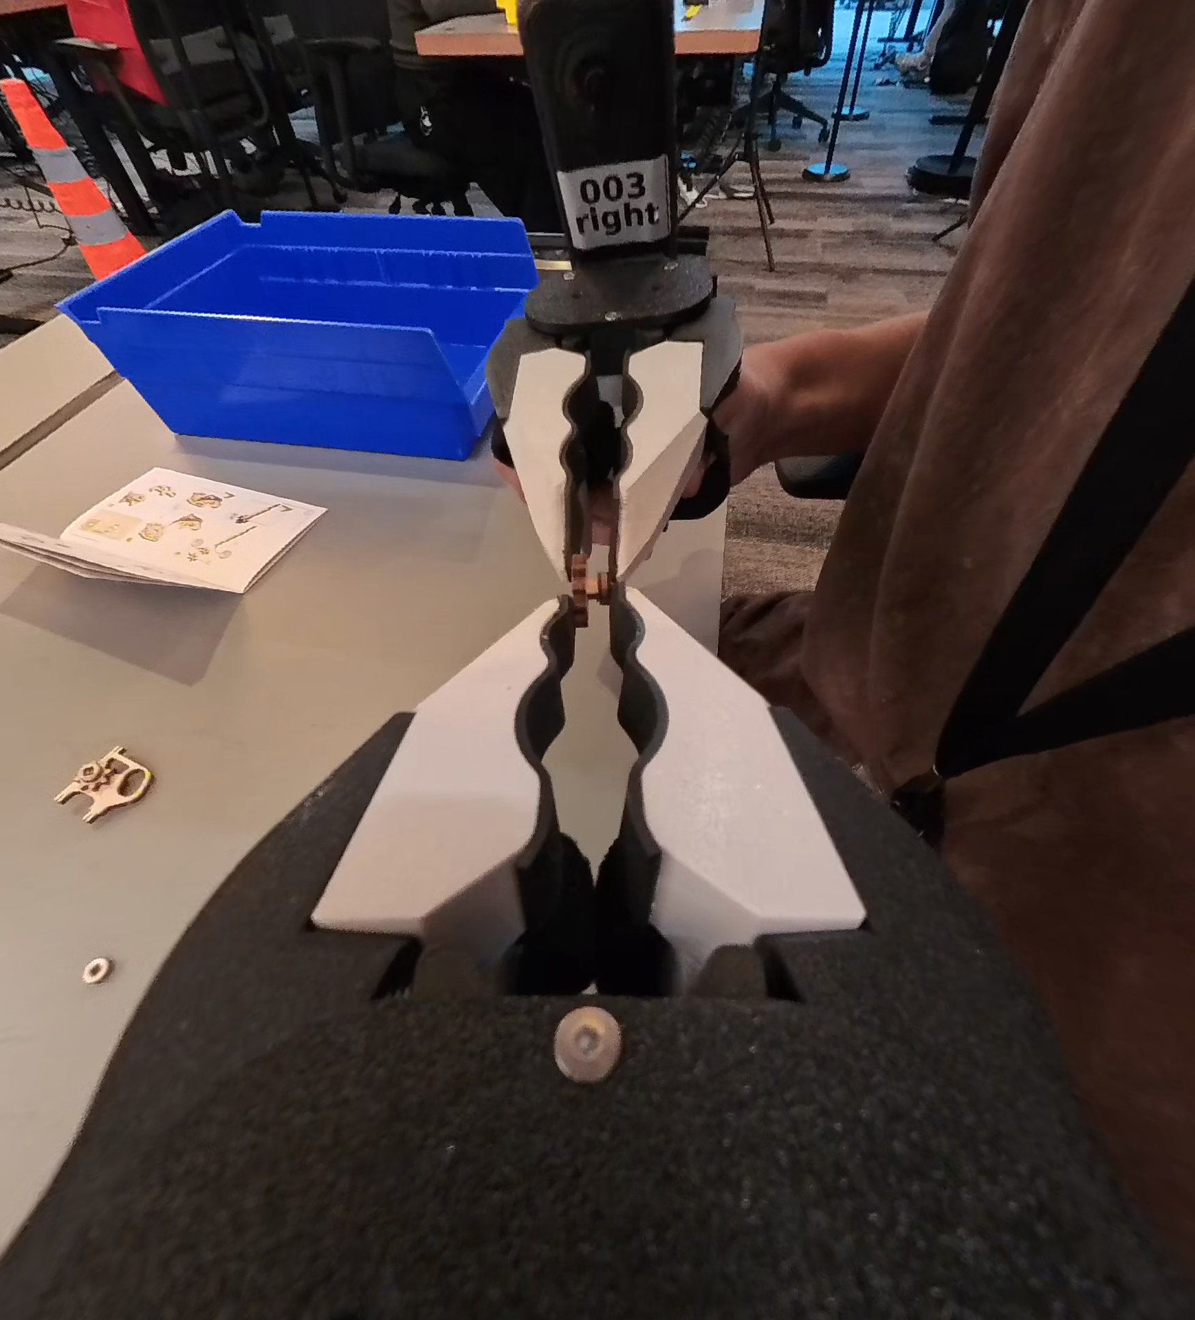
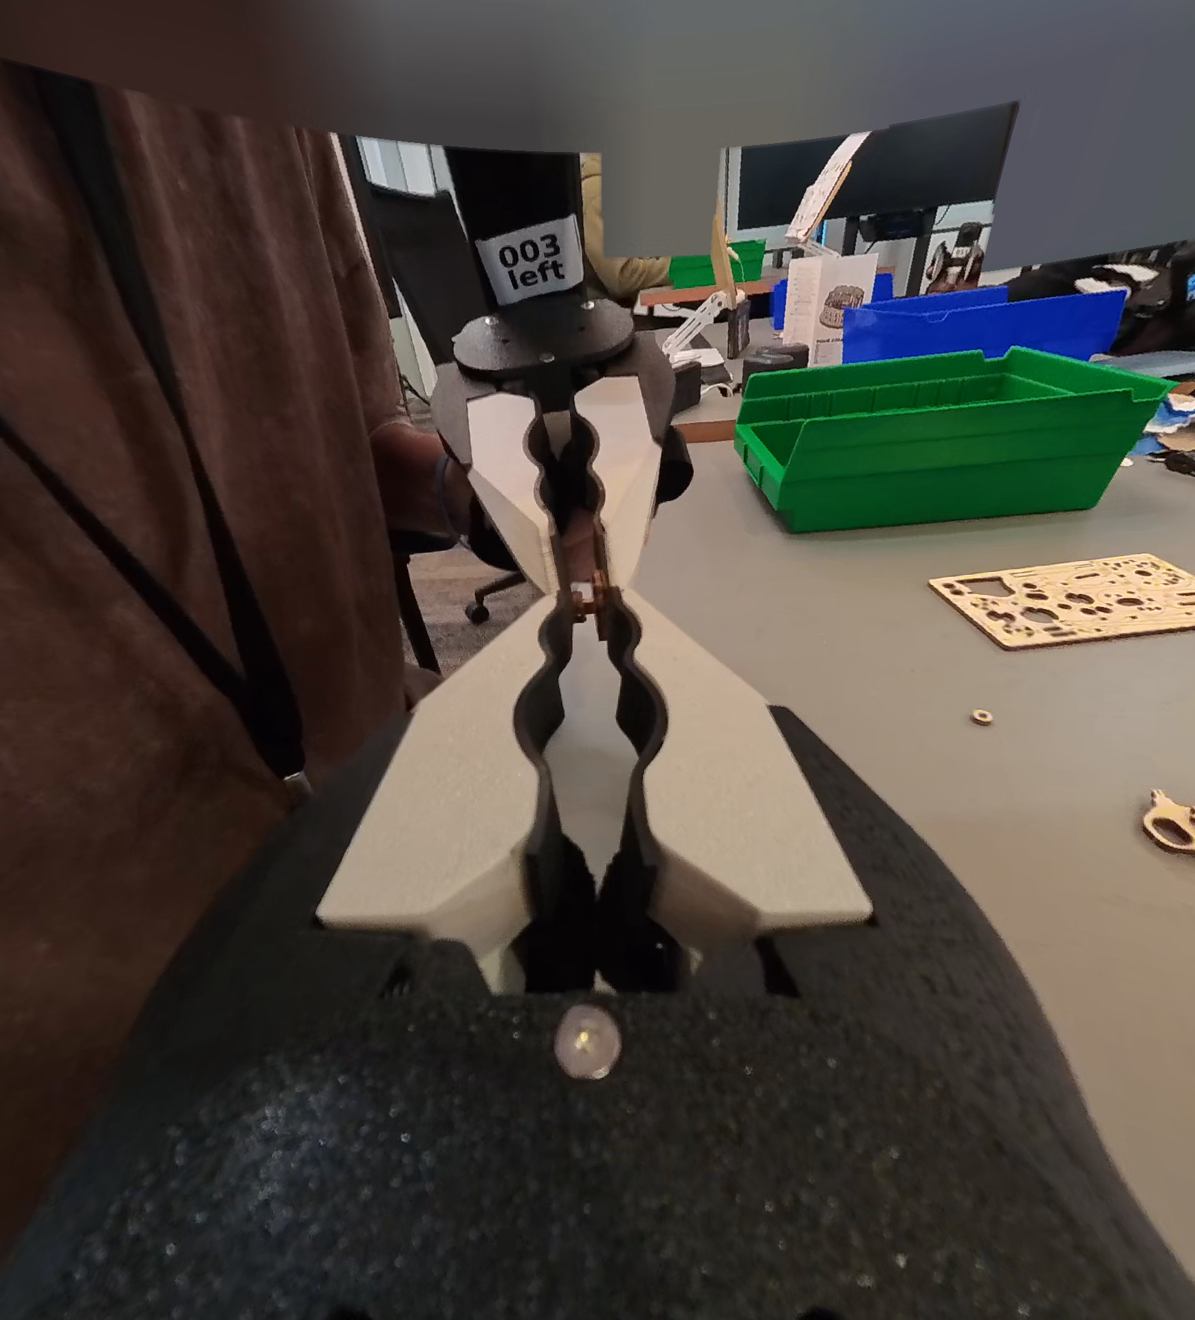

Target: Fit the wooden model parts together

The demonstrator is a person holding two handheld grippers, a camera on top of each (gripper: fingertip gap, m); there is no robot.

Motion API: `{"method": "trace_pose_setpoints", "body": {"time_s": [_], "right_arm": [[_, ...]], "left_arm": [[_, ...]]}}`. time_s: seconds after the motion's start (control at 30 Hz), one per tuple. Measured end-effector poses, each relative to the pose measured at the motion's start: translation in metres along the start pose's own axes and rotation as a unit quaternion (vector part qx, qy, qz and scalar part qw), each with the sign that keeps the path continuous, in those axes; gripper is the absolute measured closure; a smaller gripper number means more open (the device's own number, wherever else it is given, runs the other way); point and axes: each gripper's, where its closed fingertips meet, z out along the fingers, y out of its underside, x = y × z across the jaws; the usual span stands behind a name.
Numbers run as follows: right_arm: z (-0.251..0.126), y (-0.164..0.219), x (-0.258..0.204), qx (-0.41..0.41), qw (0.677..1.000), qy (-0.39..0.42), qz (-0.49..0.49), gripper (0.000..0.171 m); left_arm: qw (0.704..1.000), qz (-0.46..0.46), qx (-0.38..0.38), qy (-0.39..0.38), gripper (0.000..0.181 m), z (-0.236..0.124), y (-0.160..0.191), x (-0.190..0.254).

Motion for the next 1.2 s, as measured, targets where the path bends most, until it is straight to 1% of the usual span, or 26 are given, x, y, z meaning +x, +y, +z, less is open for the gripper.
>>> {"method": "trace_pose_setpoints", "body": {"time_s": [0.33,0.4,0.43,0.5,0.57,0.6,0.63,0.67,0.73,0.83,0.9,0.97,1.07,1.13,1.2], "right_arm": [[0.0,0.002,0.004,-0.007,1.0,0.006,0.002,0.161],[0.0,0.0,0.006,0.003,1.0,0.008,0.021,0.161],[-0.001,0.004,0.008,-0.007,0.999,0.002,0.037,0.161],[0.0,0.009,0.014,-0.009,0.999,0.014,0.049,0.161],[0.0,0.016,0.017,-0.021,0.998,0.019,0.056,0.16],[-0.001,0.022,0.023,-0.037,0.997,0.037,0.055,0.153],[-0.003,0.026,0.03,-0.045,0.996,0.055,0.052,0.141],[-0.006,0.028,0.035,-0.049,0.995,0.068,0.055,0.134],[-0.015,0.039,0.053,-0.076,0.989,0.111,0.064,0.141],[-0.025,0.049,0.07,-0.105,0.981,0.159,0.047,0.141],[-0.032,0.045,0.079,-0.1,0.975,0.197,0.029,0.142],[-0.037,0.033,0.084,-0.064,0.971,0.227,0.046,0.143],[-0.039,0.017,0.083,-0.031,0.968,0.245,0.051,0.143],[-0.041,0.011,0.077,-0.028,0.968,0.25,0.016,0.144],[-0.042,0.012,0.072,-0.052,0.965,0.255,-0.043,0.145]], "left_arm": [[1.0,-0.015,0.004,-0.002,0.173,0.001,0.002,-0.003],[1.0,-0.023,0.016,-0.002,0.173,0.001,0.001,-0.005],[0.999,-0.032,0.017,0.002,0.173,0.002,0.003,-0.006],[0.998,-0.054,0.021,0.009,0.173,0.004,0.009,-0.01],[0.998,-0.056,0.017,0.012,0.173,0.006,0.014,-0.012],[0.999,-0.046,0.016,0.003,0.173,0.007,0.017,-0.015],[0.999,-0.04,0.017,-0.001,0.173,0.007,0.019,-0.015],[0.999,-0.033,0.016,-0.008,0.173,0.008,0.02,-0.016],[0.998,-0.003,0.0,-0.057,0.173,0.009,0.026,-0.027],[0.988,0.024,-0.035,-0.151,0.173,0.01,0.038,-0.051],[0.98,0.034,-0.047,-0.188,0.173,0.013,0.041,-0.059],[0.976,0.029,-0.046,-0.21,0.173,0.015,0.041,-0.064],[0.975,-0.026,-0.002,-0.222,0.173,0.016,0.029,-0.07],[0.97,-0.099,0.04,-0.219,0.173,0.018,0.021,-0.075],[0.959,-0.181,0.088,-0.201,0.173,0.021,0.011,-0.08]]}}
